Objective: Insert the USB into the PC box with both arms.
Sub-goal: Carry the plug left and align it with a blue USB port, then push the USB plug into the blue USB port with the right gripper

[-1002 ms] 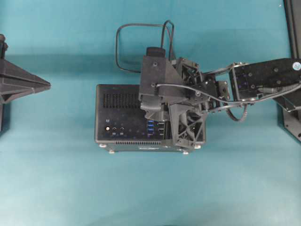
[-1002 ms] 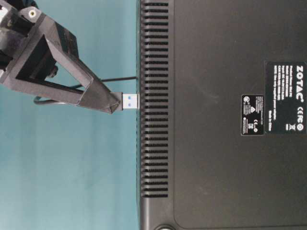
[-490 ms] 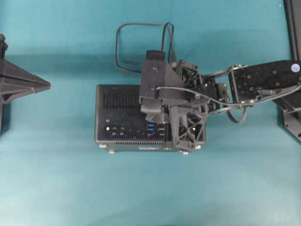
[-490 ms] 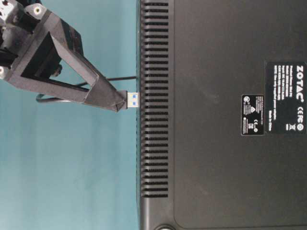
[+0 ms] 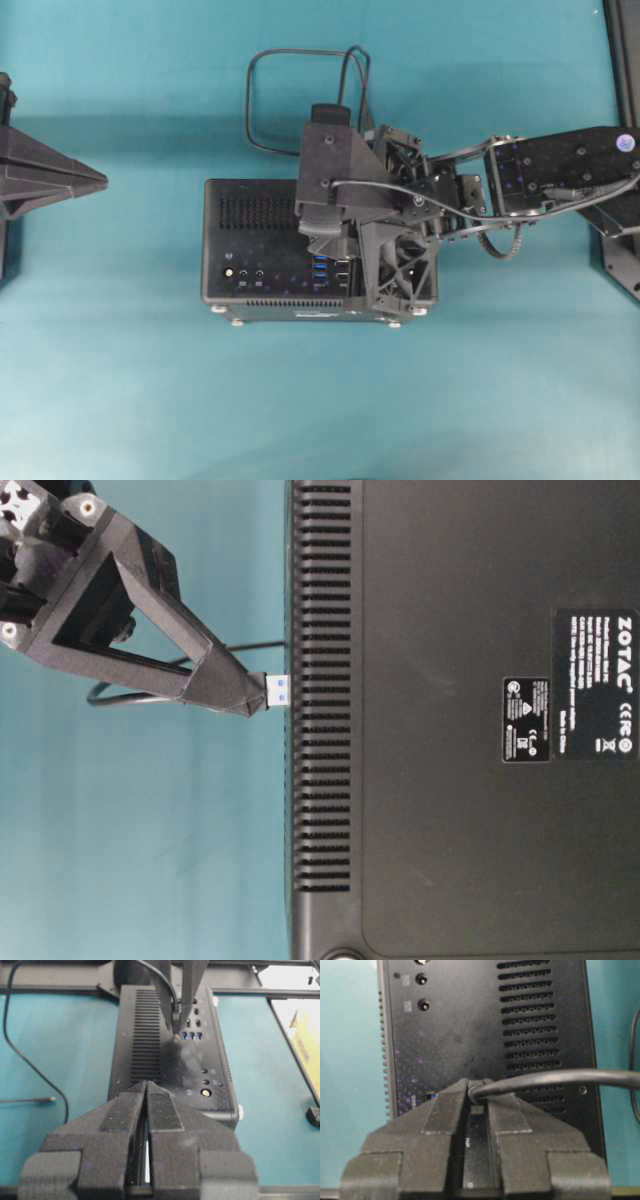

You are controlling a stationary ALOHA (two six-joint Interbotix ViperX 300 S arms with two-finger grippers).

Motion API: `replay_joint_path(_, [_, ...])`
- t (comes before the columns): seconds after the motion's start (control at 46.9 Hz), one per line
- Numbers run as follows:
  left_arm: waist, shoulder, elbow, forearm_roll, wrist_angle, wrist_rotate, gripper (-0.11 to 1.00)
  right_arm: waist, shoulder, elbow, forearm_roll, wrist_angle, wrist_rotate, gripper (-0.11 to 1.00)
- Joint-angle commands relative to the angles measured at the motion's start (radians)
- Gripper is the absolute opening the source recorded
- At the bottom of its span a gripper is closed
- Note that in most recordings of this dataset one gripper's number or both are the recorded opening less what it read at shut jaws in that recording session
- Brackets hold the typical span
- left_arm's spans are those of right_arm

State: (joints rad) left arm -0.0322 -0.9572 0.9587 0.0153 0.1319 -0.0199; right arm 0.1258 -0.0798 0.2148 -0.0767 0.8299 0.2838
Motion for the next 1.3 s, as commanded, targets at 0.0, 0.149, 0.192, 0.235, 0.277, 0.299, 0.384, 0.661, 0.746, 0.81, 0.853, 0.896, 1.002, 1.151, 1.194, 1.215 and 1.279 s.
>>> replay_joint_path(0.0, [0.002, 0.005, -0.015, 0.002, -0.009, -0.002, 0.00, 0.002, -0.002, 0.003, -0.002, 0.006, -0.003, 0.11])
replay_joint_path(0.149, [0.002, 0.005, -0.014, 0.002, -0.009, -0.002, 0.00, 0.025, 0.000, 0.008, 0.000, -0.009, -0.003, 0.11])
replay_joint_path(0.192, [0.002, 0.005, -0.014, 0.002, -0.011, -0.002, 0.00, 0.029, 0.002, 0.009, 0.000, -0.015, 0.000, 0.11])
replay_joint_path(0.235, [0.002, 0.005, -0.014, 0.002, -0.009, -0.002, 0.00, 0.035, 0.003, 0.009, 0.002, -0.018, 0.003, 0.11])
replay_joint_path(0.277, [0.002, 0.005, -0.014, 0.002, -0.009, -0.002, 0.00, 0.041, 0.005, 0.009, 0.002, -0.023, 0.006, 0.11])
replay_joint_path(0.299, [0.002, 0.005, -0.014, 0.002, -0.011, -0.002, 0.00, 0.044, 0.003, 0.008, 0.002, -0.023, 0.006, 0.11])
replay_joint_path(0.384, [0.002, 0.005, -0.014, 0.002, -0.011, -0.002, 0.00, 0.052, 0.005, 0.009, 0.003, -0.023, 0.008, 0.11])
replay_joint_path(0.661, [0.002, 0.005, -0.015, 0.002, -0.011, -0.002, 0.00, 0.015, -0.005, 0.011, -0.005, -0.018, 0.002, 0.11])
replay_joint_path(0.746, [0.003, 0.005, -0.014, 0.003, -0.011, -0.002, 0.00, 0.005, -0.008, 0.018, -0.020, -0.021, 0.002, 0.11])
replay_joint_path(0.81, [0.003, 0.005, -0.012, 0.003, -0.011, -0.003, 0.00, 0.002, -0.008, 0.028, -0.035, -0.023, 0.003, 0.11])
replay_joint_path(0.853, [0.003, 0.005, -0.012, 0.002, -0.011, -0.003, 0.00, 0.000, -0.008, 0.031, -0.041, -0.025, 0.003, 0.11])
replay_joint_path(0.896, [0.003, 0.005, -0.014, 0.002, -0.011, -0.002, 0.00, 0.000, -0.008, 0.032, -0.041, -0.026, 0.003, 0.11])
replay_joint_path(1.002, [0.002, 0.005, -0.012, 0.002, -0.014, -0.002, 0.00, 0.012, -0.008, 0.034, -0.041, -0.037, 0.005, 0.11])
replay_joint_path(1.151, [0.003, 0.006, -0.009, 0.002, -0.014, -0.002, 0.00, 0.038, -0.006, 0.040, -0.031, -0.063, 0.012, 0.11])
replay_joint_path(1.194, [0.002, 0.006, -0.009, 0.002, -0.014, -0.002, 0.00, 0.043, -0.005, 0.041, -0.026, -0.072, 0.014, 0.11])
replay_joint_path(1.215, [0.002, 0.006, -0.009, 0.002, -0.014, -0.002, 0.00, 0.046, -0.006, 0.043, -0.023, -0.080, 0.014, 0.11])
replay_joint_path(1.279, [0.002, 0.006, -0.012, 0.002, -0.014, -0.002, 0.00, 0.049, -0.006, 0.044, -0.023, -0.097, 0.015, 0.11])
